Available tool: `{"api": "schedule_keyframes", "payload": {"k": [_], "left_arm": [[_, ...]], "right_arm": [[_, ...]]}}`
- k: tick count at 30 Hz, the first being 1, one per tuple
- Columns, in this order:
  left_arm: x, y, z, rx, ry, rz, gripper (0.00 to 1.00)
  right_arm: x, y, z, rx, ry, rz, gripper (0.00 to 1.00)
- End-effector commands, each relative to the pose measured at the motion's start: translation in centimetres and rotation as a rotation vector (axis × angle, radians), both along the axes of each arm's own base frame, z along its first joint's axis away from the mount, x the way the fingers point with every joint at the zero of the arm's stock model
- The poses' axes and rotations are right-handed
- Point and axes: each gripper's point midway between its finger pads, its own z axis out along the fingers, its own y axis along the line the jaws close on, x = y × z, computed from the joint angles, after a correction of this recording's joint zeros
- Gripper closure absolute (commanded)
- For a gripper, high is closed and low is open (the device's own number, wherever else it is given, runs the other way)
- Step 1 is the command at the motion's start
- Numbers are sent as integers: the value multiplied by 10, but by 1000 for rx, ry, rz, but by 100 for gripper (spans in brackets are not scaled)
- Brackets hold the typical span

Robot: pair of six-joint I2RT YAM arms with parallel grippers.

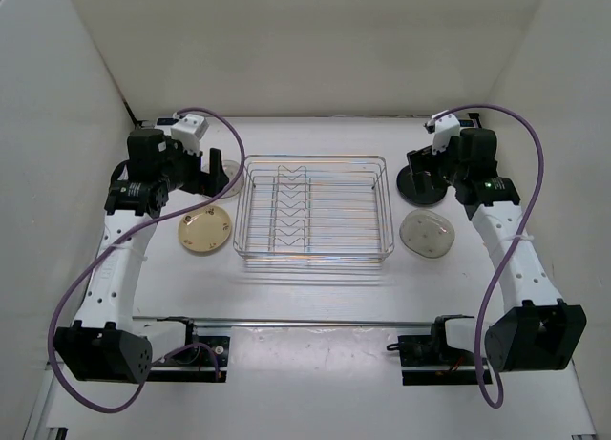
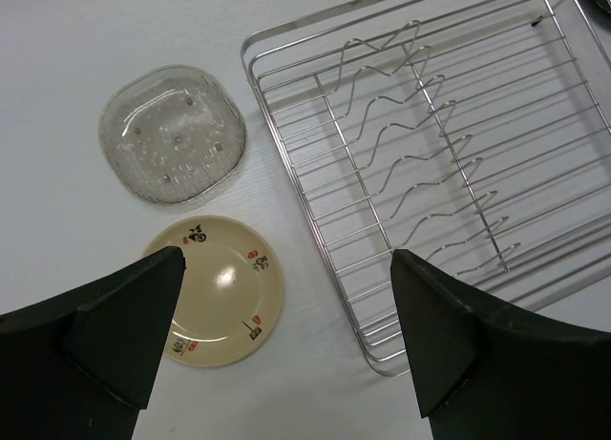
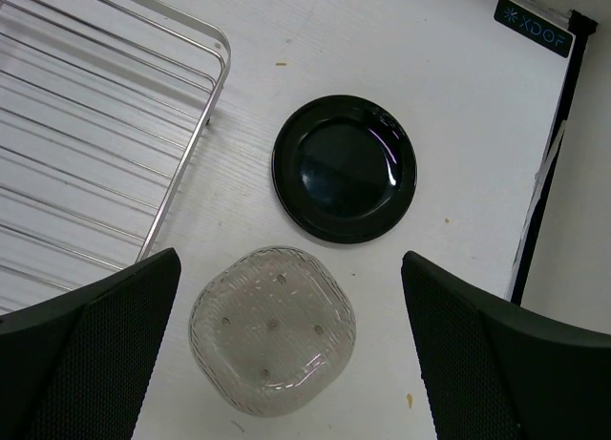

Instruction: Load the plates into the dish rack

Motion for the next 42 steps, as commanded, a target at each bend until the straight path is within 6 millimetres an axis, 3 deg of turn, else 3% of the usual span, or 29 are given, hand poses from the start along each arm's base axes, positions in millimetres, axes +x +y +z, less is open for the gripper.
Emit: {"api": "schedule_keyframes", "payload": {"k": [1,9,10,13,14,16,17,18,20,21,22,23,24,26,27,29,30,31,32,33,35,36,37,42], "left_arm": [[10,11,21,23,-54,65,0],[22,18,19,52,-45,94,0],[23,17,15,53,-34,94,0],[27,23,15,77,-37,117,0],[29,27,19,88,-46,136,0],[30,34,18,115,-50,163,0],[32,35,20,119,-59,172,0],[32,37,20,125,-59,182,0],[31,38,6,151,-33,214,0],[29,37,-9,161,-6,211,0],[28,38,-17,158,16,225,0],[28,36,-22,158,20,230,0],[28,35,-26,159,23,229,0],[30,43,-37,190,50,264,0],[32,45,-29,191,32,273,0],[36,44,-33,194,44,272,0],[39,39,-23,174,22,253,0],[41,39,-27,166,37,244,0],[41,32,-31,154,46,205,0],[41,32,-29,142,48,196,0],[42,28,-32,121,61,170,0],[40,26,-33,115,71,159,0],[38,26,-37,116,80,159,0],[34,23,-41,88,93,141,0]], "right_arm": [[5,-1,14,-1,-71,-15,0],[21,-20,13,-110,-107,-85,0],[21,-30,5,-146,-103,-128,0],[35,-47,10,-215,-168,-204,0],[33,-65,9,-305,-176,-274,0],[43,-75,19,-404,-268,-340,0],[38,-83,1,-527,-257,-326,0],[46,-86,22,-541,-384,-378,0],[45,-97,8,-568,-350,-406,0],[49,-97,-8,-510,-246,-393,0],[51,-98,-13,-452,-197,-395,0],[52,-113,-17,-398,-155,-420,0],[59,-103,-21,-294,-127,-372,0],[62,-113,-32,-219,-84,-366,0],[67,-111,-27,-174,-82,-352,0],[74,-111,-34,-107,-30,-325,0],[72,-118,-38,-77,2,-335,0],[74,-119,-40,-44,19,-323,0],[78,-107,-49,30,57,-250,0],[82,-114,-39,86,50,-254,0],[79,-103,-55,174,144,-181,0],[82,-100,-49,209,147,-162,0],[81,-99,-62,239,196,-150,0],[87,-90,-84,340,271,-81,0]]}}
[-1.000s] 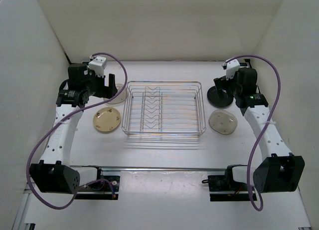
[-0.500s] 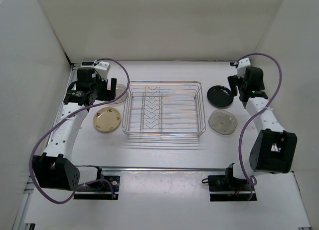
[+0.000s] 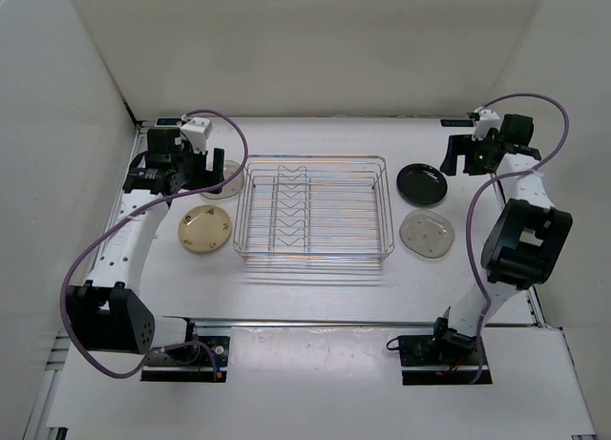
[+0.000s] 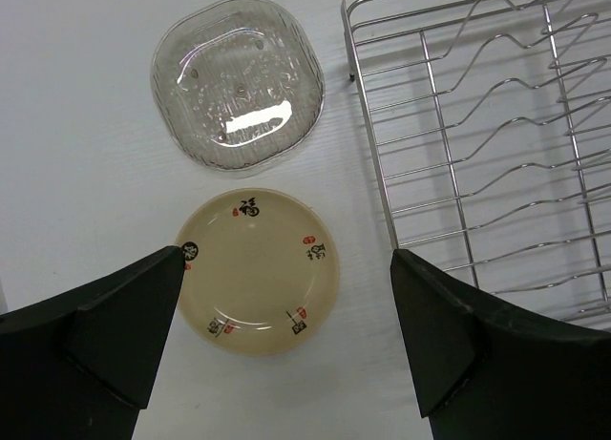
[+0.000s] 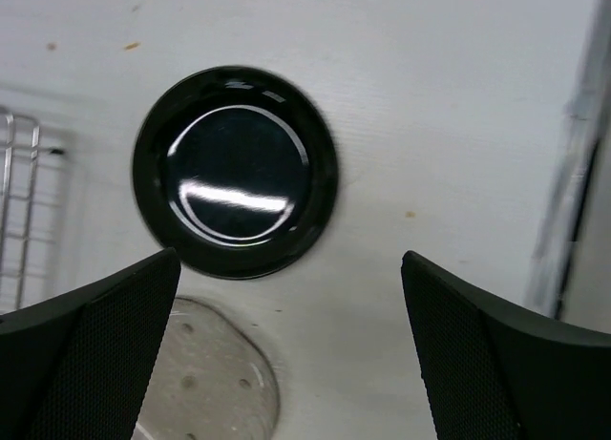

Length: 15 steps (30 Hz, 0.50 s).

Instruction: Load the plates into the dish rack

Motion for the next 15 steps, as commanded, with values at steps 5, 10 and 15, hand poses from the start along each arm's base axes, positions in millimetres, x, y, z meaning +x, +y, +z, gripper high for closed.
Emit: {"api": "schedule_keyframes", "payload": {"k": [5,10,15], "left_arm": [[-11,-12,24,-78,-60,-57,0],[-14,-15,24,-90,-59,-73,0],[-16,-19,25,-105,-58,-91,0]], "right_arm": [[4,25,-13,368,102,162,0],[12,11,-35,386,145,121,1],[9,-1,-56,373,179,98,1]]}}
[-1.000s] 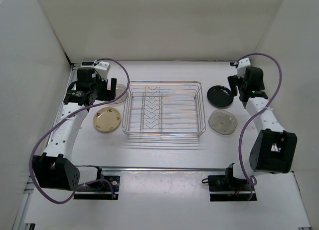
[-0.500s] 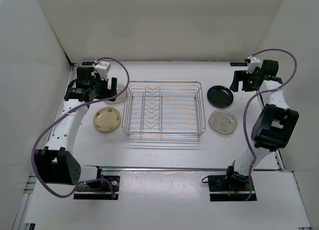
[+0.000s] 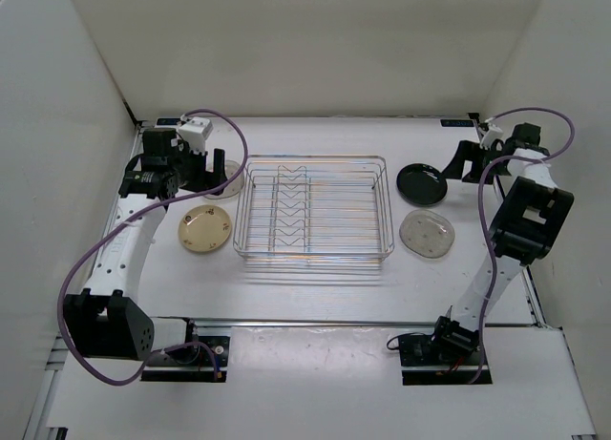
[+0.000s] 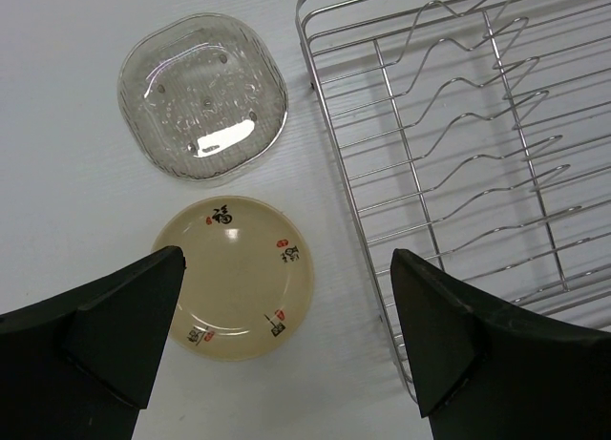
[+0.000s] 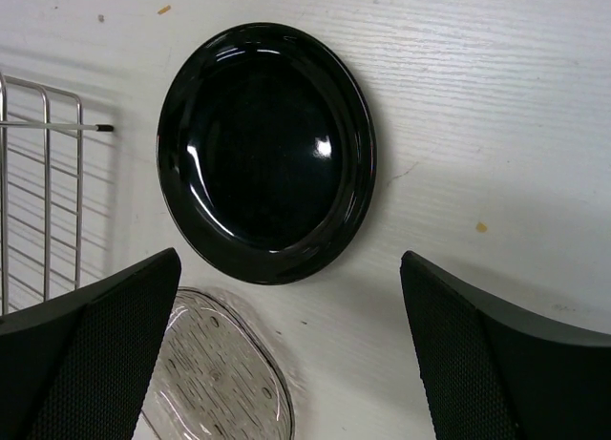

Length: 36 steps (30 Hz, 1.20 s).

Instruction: Load the plates into the dish rack

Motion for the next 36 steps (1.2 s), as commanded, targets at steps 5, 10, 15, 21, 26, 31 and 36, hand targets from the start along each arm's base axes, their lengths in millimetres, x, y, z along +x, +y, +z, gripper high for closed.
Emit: {"api": "schedule_keyframes", "payload": {"k": [5,10,15,21,26,31,36], "left_arm": [[-8,-8,14,-46,-35,-33,0],[-10,-9,17,-52,-43,-41,0],[-11,-9,14,-51,-34,-40,0],[-11,-9,14,-51,-34,-40,0],[-11,-9,13,-45,-37,-46,0],[-11,-9,13,-45,-37,-46,0],[-11,-11,14,-50,-37,-53,0]], "right_arm": [[5,-6,-6,33,-4,15,4],[10,-13,-21,41,14,6,5],[15,-18,-28,55,17,-7,8],[19,-18,-36,71,25,-9,12],[23,-19,-40,78,32,-16,14],[27,-20,-43,91,34,-18,17],[32,-21,-48,103,46,-31,24]]}}
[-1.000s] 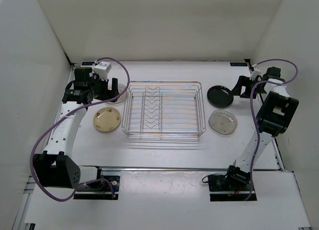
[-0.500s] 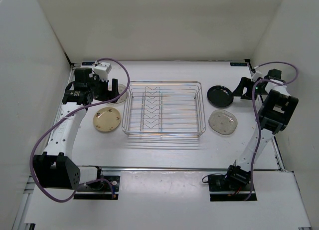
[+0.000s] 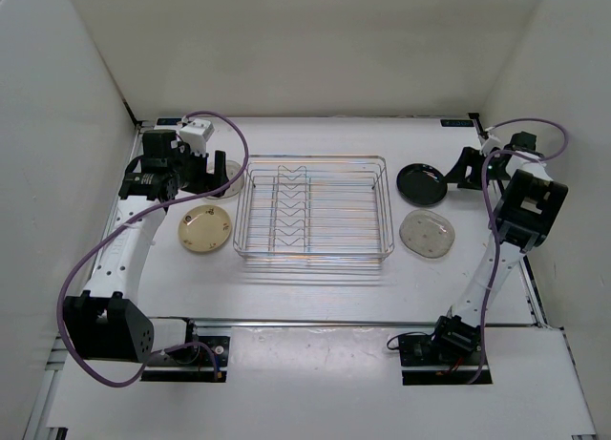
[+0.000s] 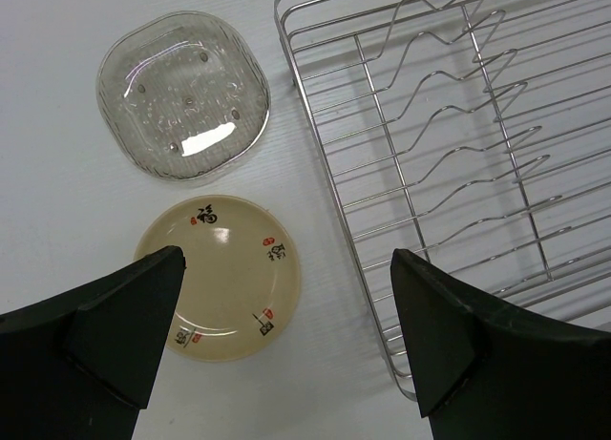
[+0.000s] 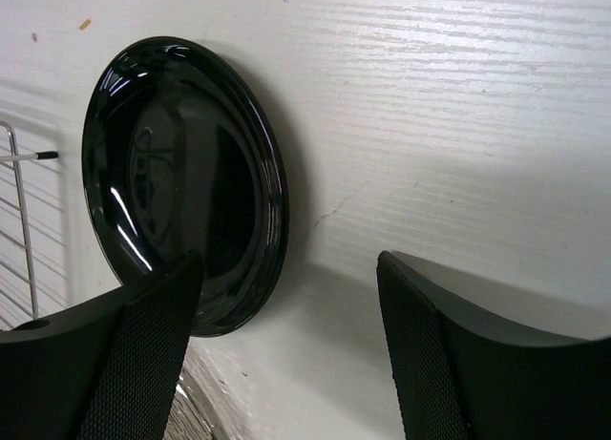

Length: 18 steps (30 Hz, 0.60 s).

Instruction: Load the plates into the dish rack

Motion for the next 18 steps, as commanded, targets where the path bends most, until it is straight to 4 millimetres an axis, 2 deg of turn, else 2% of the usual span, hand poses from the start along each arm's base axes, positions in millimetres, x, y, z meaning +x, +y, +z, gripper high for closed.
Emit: {"api": "schedule_keyframes", "payload": {"k": [1,18], "left_arm": [[-6,-4,15,-24,-42,-22,0],[-5,-4,12,-24,-33,-22,0]], "right_arm": [[12,-3,6,19,-30,-5,25],[14,8,-3,40,-12,12,37]]}}
